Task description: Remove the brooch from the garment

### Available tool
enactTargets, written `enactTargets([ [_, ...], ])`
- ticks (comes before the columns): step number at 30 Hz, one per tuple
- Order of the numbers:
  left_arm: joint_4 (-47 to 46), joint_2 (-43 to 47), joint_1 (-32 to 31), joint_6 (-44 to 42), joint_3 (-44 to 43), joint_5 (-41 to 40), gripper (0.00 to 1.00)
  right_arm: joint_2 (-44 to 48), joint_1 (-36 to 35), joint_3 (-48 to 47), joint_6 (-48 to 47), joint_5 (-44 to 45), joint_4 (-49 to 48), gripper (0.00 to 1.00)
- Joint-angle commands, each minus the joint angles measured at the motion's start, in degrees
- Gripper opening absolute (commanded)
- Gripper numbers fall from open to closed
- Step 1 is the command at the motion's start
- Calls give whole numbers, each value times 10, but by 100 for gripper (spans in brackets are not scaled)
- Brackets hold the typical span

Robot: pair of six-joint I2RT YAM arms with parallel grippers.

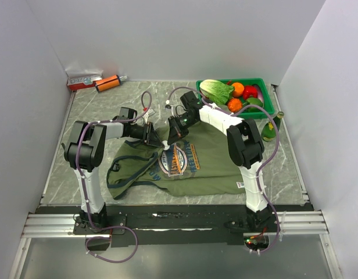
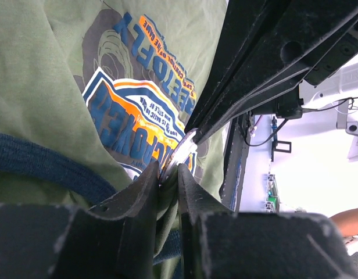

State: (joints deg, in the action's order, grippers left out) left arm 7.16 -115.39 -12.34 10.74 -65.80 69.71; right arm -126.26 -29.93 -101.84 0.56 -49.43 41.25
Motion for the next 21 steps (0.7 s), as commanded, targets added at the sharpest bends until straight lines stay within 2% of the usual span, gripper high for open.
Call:
enactTargets([
  [1,-23,5,-19,-11,-19,24,20,-8,-14,-12,16,-30,-28,0],
  [7,-11,3,-25,-24,-28,28,23,-12,-14,-13,25,-33,-30,0],
  [21,-25,-13,-35,-9,-44,26,23,-16,-13,-20,30,-34,-32,0],
])
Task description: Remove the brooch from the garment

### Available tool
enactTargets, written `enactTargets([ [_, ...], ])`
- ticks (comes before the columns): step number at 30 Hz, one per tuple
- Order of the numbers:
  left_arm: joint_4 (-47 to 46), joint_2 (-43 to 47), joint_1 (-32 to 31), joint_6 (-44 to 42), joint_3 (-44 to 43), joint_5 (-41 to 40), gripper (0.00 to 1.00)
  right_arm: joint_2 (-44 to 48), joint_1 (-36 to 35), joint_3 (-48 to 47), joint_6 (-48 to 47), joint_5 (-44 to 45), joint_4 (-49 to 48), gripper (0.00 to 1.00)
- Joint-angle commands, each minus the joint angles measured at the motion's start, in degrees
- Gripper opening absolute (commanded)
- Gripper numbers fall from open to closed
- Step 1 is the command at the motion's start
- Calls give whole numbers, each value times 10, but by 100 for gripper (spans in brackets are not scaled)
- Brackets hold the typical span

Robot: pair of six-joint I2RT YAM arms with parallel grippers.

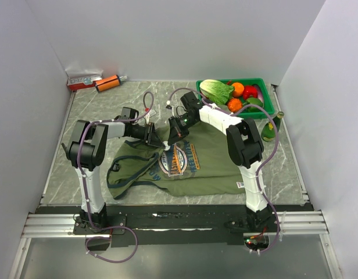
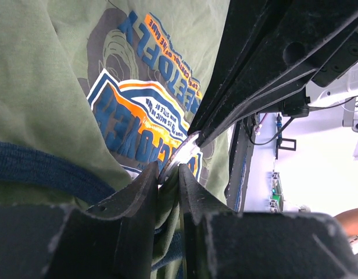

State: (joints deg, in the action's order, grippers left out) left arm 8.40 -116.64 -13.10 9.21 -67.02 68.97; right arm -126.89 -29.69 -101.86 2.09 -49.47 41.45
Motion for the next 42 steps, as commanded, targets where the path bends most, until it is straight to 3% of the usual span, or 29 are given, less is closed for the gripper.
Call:
enactTargets([
  [1,-35,-2,-26,5,-34,35,24,-11,-15,-21,16,-33,-34,0],
  [9,-60,-6,-29,30,-36,28,21,-14,-18,-25,21,-36,-37,0],
  [18,-195,2,-29,144,-7,-37,13,-17,-26,-31,23,-38,-37,0],
  [27,-157,11,-22,142,-31,-24,14,-13,-24,-33,16,-32,-35,0],
  [34,-132,16,-21,103,-40,40,26,-10,-23,-37,14,-32,-37,0],
  [42,-110,7,-32,78,-44,42,26,-11,-23,-36,16,-33,-39,0],
])
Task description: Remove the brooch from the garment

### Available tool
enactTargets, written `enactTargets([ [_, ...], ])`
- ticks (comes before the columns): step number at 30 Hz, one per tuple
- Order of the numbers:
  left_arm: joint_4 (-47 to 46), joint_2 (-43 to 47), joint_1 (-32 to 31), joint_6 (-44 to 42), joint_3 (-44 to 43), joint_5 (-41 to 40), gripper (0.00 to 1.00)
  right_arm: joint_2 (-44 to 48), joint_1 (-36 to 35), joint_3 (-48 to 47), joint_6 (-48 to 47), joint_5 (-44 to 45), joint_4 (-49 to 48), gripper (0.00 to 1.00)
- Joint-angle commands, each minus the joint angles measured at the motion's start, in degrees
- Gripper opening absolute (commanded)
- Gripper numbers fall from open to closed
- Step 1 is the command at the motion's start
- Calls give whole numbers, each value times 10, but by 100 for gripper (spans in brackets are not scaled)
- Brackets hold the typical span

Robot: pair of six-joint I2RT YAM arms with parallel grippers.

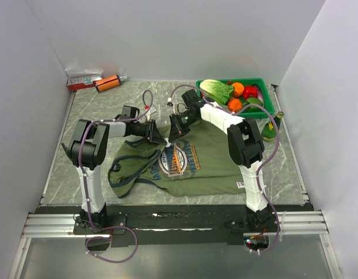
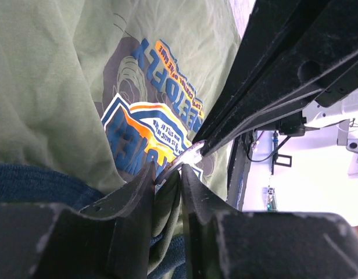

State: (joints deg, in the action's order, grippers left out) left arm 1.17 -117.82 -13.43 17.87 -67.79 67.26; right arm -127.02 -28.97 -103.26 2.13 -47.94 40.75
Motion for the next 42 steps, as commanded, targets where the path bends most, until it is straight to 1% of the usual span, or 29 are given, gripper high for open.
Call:
enactTargets([
  [1,-37,17,-28,-9,-37,58,27,-9,-30,-20,16,-48,-31,0],
  [3,-37,17,-28,-8,-38,58,31,-7,-31,-19,14,-47,-33,0],
  [6,-19,20,-21,-15,-47,67,34,-1,-31,-15,16,-39,-31,0],
  [7,-14,21,-19,-21,-50,77,36,0,-31,-15,19,-17,-30,0],
  [8,13,26,-13,-30,-61,81,41,3,-29,-11,22,-11,-31,0],
  [9,34,29,-10,-45,-70,81,42,6,-28,-10,26,-8,-35,0],
  [10,60,37,-10,-79,-79,81,44,9,-28,-8,31,-1,-37,0],
  [11,103,41,-9,-95,-93,74,45,13,-28,-5,37,5,-42,0],
  [13,124,58,-8,-106,-97,66,45,27,-28,3,55,14,-60,0],
  [15,79,80,-2,-75,-77,48,47,35,-28,0,66,24,-65,0],
  [16,56,109,1,-35,-66,35,48,35,-28,-1,69,29,-71,0],
  [17,32,123,5,-18,-47,-1,48,37,-29,-1,73,36,-73,0],
  [18,5,137,7,-5,-39,-18,49,35,-28,-1,80,40,-75,0],
  [20,10,170,13,8,-37,-60,55,33,-30,-2,84,55,-81,0],
  [22,39,200,17,0,-36,-111,57,30,-29,-1,96,71,-88,0],
  [23,50,210,24,-5,-30,-128,57,29,-29,-4,100,75,-91,0],
  [24,66,222,27,-7,-27,-184,57,27,-31,-6,108,90,-93,0],
  [26,102,253,44,1,-9,-243,55,26,-30,-9,118,105,-104,0],
  [27,111,263,49,5,0,-295,54,34,-31,-3,131,126,-121,0],
  [28,130,274,59,10,19,-321,52,44,-31,28,140,141,-143,0],
  [29,137,275,61,9,27,-332,50,64,-30,44,146,156,-186,0],
  [32,179,240,64,-13,41,-339,48,79,-34,75,160,192,-221,0],
  [35,154,231,64,-5,68,-348,45,79,-40,86,168,232,-247,0],
  [38,169,208,64,-12,56,-345,44,80,-52,107,167,269,-297,0],
  [42,178,186,66,-18,45,-337,44,67,-63,119,167,290,-360,0],
])
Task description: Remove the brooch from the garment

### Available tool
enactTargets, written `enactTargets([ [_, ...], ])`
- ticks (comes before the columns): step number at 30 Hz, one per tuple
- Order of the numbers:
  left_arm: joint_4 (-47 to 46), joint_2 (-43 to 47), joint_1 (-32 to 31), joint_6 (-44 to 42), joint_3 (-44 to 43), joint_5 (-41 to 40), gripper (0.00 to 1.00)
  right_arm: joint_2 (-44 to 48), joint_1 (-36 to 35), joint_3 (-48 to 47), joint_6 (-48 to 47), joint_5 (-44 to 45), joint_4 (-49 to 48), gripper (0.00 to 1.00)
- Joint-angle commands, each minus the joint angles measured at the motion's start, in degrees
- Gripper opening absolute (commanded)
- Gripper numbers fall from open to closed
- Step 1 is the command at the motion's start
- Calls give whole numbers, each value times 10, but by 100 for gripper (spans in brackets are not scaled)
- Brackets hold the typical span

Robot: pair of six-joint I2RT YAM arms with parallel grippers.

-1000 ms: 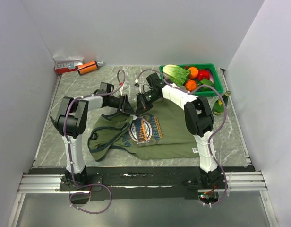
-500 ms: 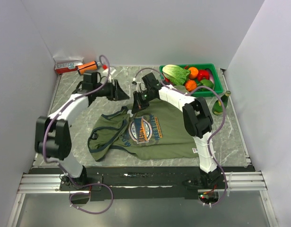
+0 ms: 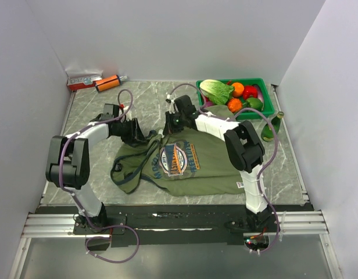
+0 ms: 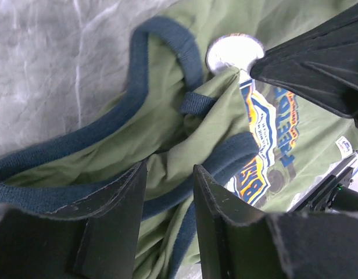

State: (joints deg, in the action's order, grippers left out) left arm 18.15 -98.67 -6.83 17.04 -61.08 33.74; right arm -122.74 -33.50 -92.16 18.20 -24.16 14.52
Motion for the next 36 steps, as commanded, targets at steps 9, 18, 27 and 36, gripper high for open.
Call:
enactTargets([
  [9,-19,-41,2,9,2,55,44,-22,-47,-6,73,162,-222,0],
  [18,2,-33,23,-2,-12,64,43,-77,-73,-104,104,218,-196,0],
  [27,69,-7,58,-34,-81,115,52,39,10,-115,10,66,-51,0],
  [36,140,7,31,-162,-170,100,62,155,111,-24,-160,-93,-9,0],
])
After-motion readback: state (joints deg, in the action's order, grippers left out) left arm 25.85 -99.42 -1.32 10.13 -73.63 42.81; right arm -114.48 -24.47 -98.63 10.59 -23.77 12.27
